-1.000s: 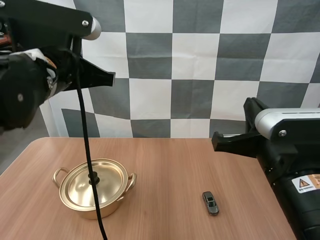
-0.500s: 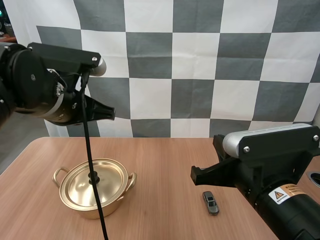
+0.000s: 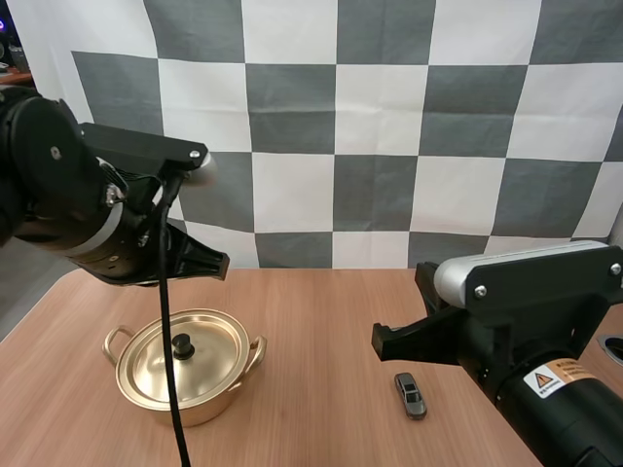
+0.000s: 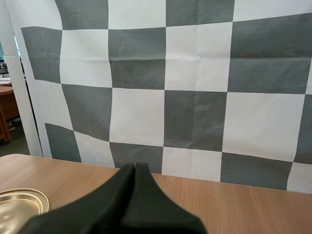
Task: Open the pot, put the car inside, and close it
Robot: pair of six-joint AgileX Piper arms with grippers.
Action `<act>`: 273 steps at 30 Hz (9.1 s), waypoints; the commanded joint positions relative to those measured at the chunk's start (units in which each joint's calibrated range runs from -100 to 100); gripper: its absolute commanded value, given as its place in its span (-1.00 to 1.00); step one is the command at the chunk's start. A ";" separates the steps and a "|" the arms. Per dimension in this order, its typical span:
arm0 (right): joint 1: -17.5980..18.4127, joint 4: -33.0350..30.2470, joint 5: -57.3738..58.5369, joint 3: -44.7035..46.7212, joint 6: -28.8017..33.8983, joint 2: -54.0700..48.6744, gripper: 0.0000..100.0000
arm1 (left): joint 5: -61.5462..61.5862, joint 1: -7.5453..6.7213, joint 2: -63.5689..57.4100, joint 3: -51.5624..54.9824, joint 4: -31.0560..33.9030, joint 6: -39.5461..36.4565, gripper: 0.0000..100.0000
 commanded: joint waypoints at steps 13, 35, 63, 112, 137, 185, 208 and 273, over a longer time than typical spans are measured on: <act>-0.02 0.04 0.02 -0.06 -0.05 0.00 -1.00 | 0.08 -0.03 -0.03 0.05 -0.30 11.61 1.00; -0.02 0.04 0.02 -0.06 -0.05 0.00 -1.00 | 0.08 -0.03 1.55 9.83 0.57 -1.63 1.00; -0.02 0.04 0.02 -0.06 -0.05 0.00 -1.00 | -17.28 -0.03 20.01 15.40 1.36 -1.54 1.00; 0.05 0.04 0.02 -0.06 -0.05 0.00 -1.00 | -29.14 0.14 30.06 15.40 8.65 -5.33 -1.00; 0.05 -1.31 0.43 -0.96 -0.05 0.00 -1.00 | -2.81 0.14 13.04 -10.37 1.97 -3.20 -1.00; 0.05 -11.94 44.45 -21.58 -5.65 47.93 1.00 | 0.08 0.14 -17.11 -13.75 -1.14 0.73 -1.00; 0.05 -18.46 49.22 -21.40 -4.49 68.25 1.00 | 0.08 0.14 -17.11 -13.75 -1.14 0.73 -1.00; 0.05 -18.49 25.20 -21.40 -8.62 93.98 -1.00 | 0.08 0.14 -17.11 -13.75 -1.14 0.73 -1.00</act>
